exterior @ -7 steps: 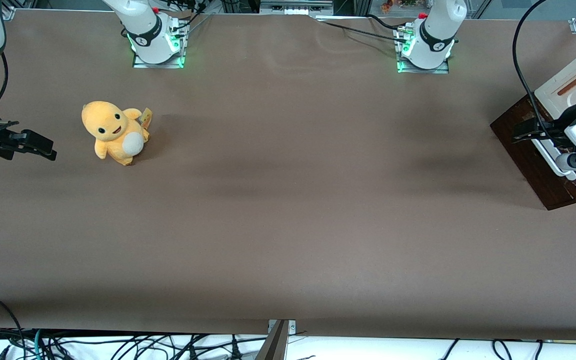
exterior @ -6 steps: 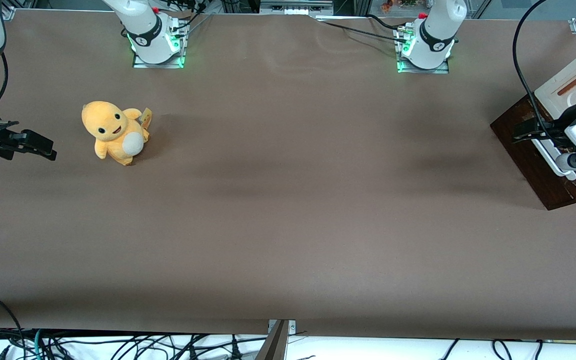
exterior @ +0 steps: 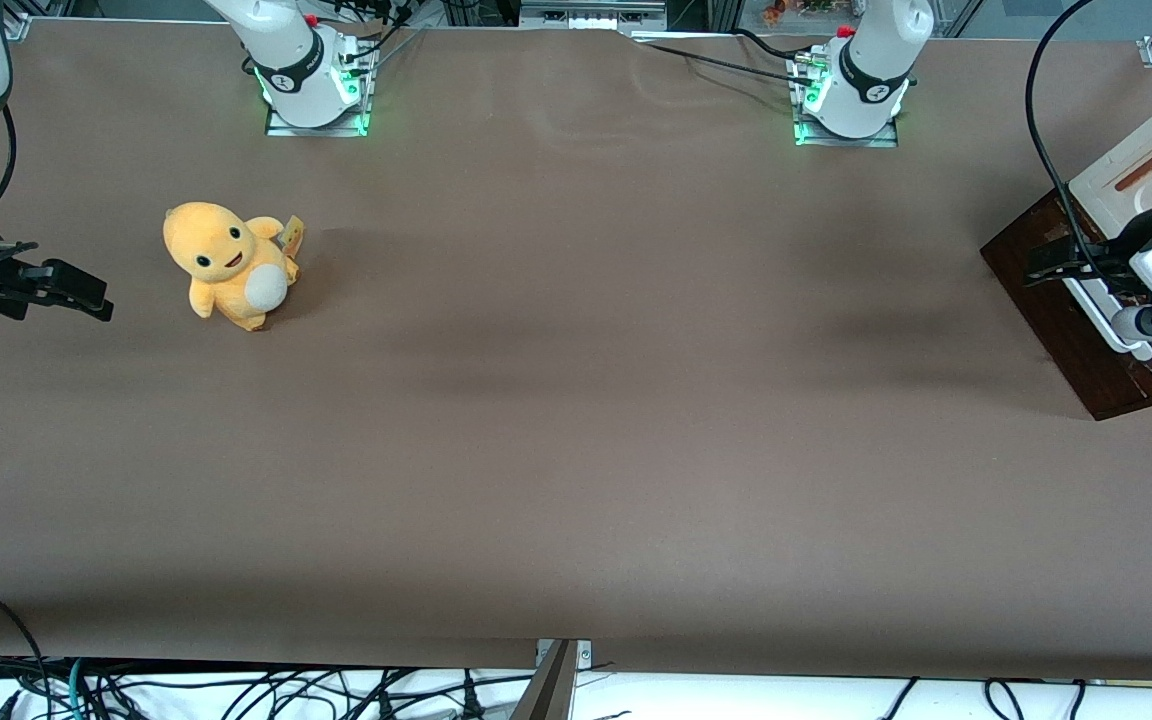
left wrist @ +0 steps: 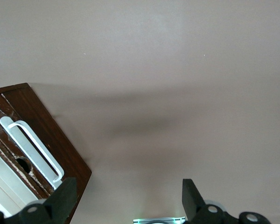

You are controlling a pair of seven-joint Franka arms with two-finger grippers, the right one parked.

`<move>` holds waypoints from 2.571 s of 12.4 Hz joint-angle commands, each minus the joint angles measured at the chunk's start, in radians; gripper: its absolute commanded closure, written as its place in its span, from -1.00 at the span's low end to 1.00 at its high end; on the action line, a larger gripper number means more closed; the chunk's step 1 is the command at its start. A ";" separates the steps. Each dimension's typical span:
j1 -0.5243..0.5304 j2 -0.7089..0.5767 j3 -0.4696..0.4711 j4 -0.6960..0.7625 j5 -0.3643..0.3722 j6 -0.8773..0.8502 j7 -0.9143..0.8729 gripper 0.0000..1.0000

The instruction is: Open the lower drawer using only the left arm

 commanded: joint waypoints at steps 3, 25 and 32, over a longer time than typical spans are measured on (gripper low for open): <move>0.001 0.007 0.003 0.023 -0.004 -0.005 0.005 -1.00; -0.010 0.008 -0.014 0.015 0.108 -0.011 -0.019 -1.00; -0.112 0.065 -0.015 0.007 0.313 -0.016 -0.174 -1.00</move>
